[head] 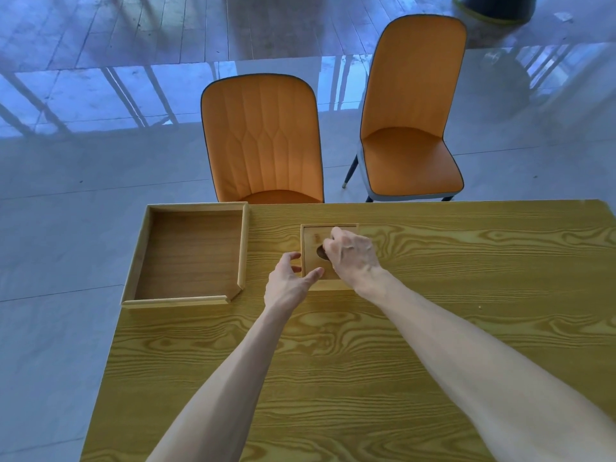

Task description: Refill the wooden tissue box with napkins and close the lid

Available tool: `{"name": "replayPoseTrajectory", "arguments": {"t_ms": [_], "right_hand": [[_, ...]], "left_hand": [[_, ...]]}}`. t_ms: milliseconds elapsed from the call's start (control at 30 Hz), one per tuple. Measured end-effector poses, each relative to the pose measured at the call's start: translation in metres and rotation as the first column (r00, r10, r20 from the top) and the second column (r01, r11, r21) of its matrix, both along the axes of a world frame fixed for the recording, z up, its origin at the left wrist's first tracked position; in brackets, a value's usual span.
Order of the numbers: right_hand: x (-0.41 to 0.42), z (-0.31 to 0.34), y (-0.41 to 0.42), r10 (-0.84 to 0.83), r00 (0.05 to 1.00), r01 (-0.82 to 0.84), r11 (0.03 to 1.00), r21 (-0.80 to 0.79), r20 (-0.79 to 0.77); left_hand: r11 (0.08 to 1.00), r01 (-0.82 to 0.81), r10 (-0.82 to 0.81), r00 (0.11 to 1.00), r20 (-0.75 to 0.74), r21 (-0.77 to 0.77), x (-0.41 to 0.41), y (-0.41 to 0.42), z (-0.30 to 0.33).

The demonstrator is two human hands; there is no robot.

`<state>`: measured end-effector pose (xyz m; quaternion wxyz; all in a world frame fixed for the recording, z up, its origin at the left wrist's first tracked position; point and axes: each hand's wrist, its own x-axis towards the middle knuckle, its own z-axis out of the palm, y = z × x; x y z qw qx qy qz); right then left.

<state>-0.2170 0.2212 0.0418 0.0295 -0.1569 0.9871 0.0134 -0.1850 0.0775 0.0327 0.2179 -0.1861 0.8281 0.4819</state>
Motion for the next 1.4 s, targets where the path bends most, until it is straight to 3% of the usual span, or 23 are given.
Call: {"name": "replayPoseTrajectory", "arguments": {"t_ms": [200, 500, 700, 1000, 1200, 1267, 1400], "right_hand": [[0.014, -0.008, 0.011, -0.170, 0.985, 0.165, 0.913, -0.372, 0.021], [0.022, -0.021, 0.024, -0.300, 0.942, 0.318, 0.658, -0.683, 0.150], [0.024, -0.023, 0.029, -0.327, 0.916, 0.372, 0.474, -0.798, 0.232], [0.028, -0.022, 0.035, -0.304, 0.935, 0.317, 0.489, -0.812, 0.182], [0.019, -0.019, 0.023, -0.297, 0.954, 0.256, 0.721, -0.644, 0.046], [0.019, -0.019, 0.021, -0.331, 0.943, 0.266, 0.697, -0.666, 0.030], [0.028, -0.022, 0.023, -0.323, 0.943, 0.253, 0.543, -0.801, 0.079]], "left_hand": [[1.000, -0.007, 0.007, 1.000, 0.007, 0.013, 0.001, 0.000, 0.000], [0.999, -0.017, 0.017, 1.000, 0.002, 0.033, 0.002, 0.001, 0.000], [0.999, -0.016, 0.016, 1.000, 0.001, 0.042, 0.001, 0.001, -0.001], [0.998, -0.022, 0.021, 1.000, 0.011, 0.054, 0.000, 0.000, -0.002], [0.998, -0.024, 0.023, 1.000, 0.010, 0.050, 0.000, 0.001, -0.002], [0.998, -0.028, 0.028, 1.000, 0.009, 0.053, 0.001, 0.001, -0.002], [0.998, -0.026, 0.026, 1.000, 0.004, 0.064, 0.001, 0.002, -0.003]]}}
